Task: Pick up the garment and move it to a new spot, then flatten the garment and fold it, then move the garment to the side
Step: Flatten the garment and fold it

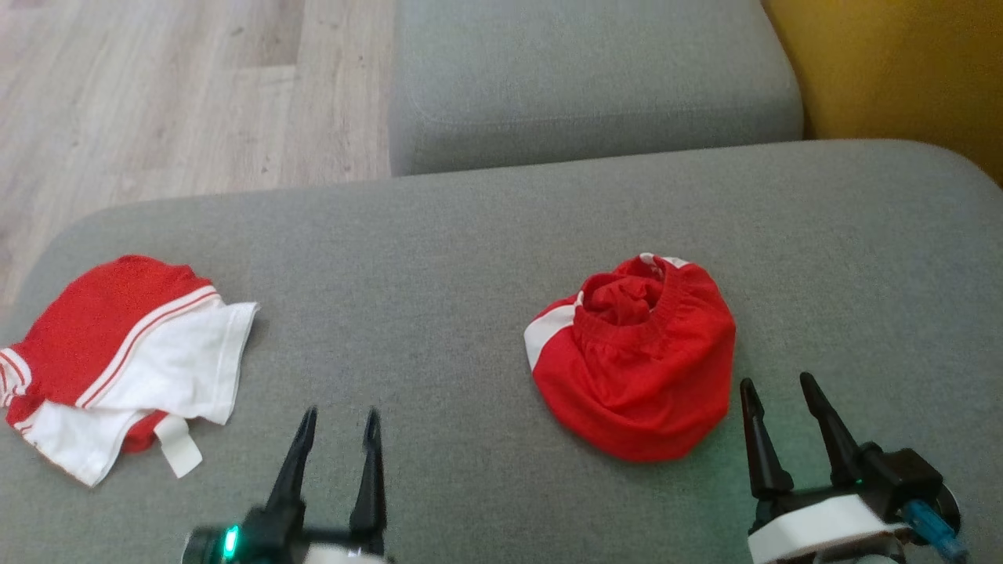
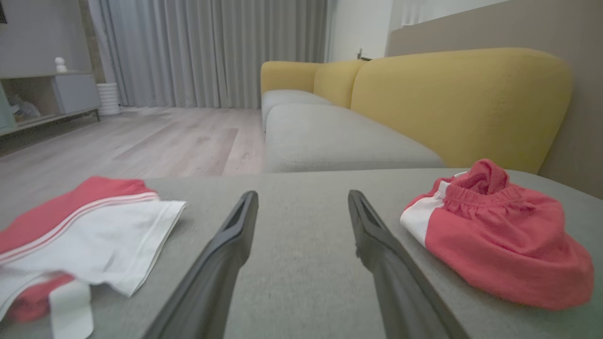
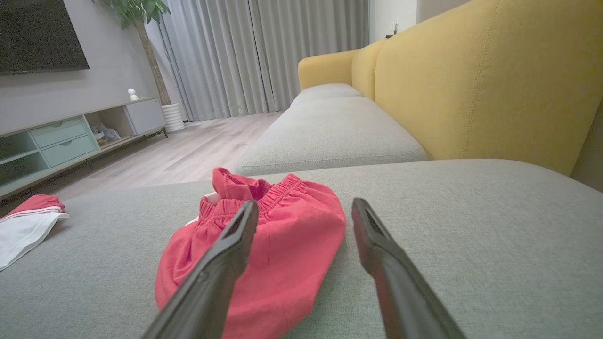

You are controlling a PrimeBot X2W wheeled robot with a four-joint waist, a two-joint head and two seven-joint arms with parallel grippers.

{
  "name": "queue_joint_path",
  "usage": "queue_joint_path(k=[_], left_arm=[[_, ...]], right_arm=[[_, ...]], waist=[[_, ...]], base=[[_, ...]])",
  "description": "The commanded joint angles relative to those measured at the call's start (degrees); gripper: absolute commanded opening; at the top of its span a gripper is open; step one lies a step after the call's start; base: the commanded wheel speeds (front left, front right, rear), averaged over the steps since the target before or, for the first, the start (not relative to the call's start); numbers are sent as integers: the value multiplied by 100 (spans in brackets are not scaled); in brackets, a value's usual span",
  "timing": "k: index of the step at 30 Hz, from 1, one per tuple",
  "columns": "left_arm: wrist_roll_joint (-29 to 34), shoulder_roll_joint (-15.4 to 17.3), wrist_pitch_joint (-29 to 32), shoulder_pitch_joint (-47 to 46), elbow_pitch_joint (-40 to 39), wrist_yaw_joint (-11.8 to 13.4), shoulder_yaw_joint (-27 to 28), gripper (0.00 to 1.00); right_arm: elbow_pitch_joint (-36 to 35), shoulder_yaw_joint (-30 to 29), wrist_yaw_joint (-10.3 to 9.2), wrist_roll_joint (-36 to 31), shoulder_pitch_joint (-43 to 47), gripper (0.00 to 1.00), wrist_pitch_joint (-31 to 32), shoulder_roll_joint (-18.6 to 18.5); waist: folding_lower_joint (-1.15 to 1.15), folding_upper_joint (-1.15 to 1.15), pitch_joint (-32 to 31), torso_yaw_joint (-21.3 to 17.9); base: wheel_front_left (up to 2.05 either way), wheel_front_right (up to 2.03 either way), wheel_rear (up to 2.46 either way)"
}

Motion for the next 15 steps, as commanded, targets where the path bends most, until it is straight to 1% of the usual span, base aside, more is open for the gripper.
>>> queue_joint_path(k=[1,4,6,7,9,12,14,15], left_arm=[[129,-32,-56,-619,-102,-104,140,100],[272,60,-56,-1209,79,-334,146,100],[357,185,-56,-1705,328,-570,66,100],[443,317,69,-2284,590,-816,-50,100],[449,382,298,-2906,767,-995,-143,100],[298,419,816,-3817,980,-1180,-304,100],[115,415,1247,-4389,1102,-1246,-492,100],[-72,374,1486,-4646,1176,-1263,-570,100]], right_arm=[[-209,150,-4,9,-308,100,-21,-22],[-253,194,-4,7,-369,100,-21,-22],[-266,232,-4,-2,-428,100,-21,-22],[-291,261,-4,0,-501,100,-21,-22],[-341,282,-4,-5,-612,100,-21,-22],[-414,318,-4,3,-831,100,-21,-22],[-453,359,-4,21,-972,100,-21,-22],[-469,372,-4,32,-1034,100,-21,-22]], waist=[[0,0,92,-37],[0,0,254,-120],[0,0,374,-208],[0,0,552,-314],[0,0,779,-426],[0,0,1172,-629],[0,0,1435,-769],[0,0,1556,-828]], base=[[0,0,0],[0,0,0],[0,0,0],[0,0,0],[0,0,0],[0,0,0],[0,0,0],[0,0,0]])
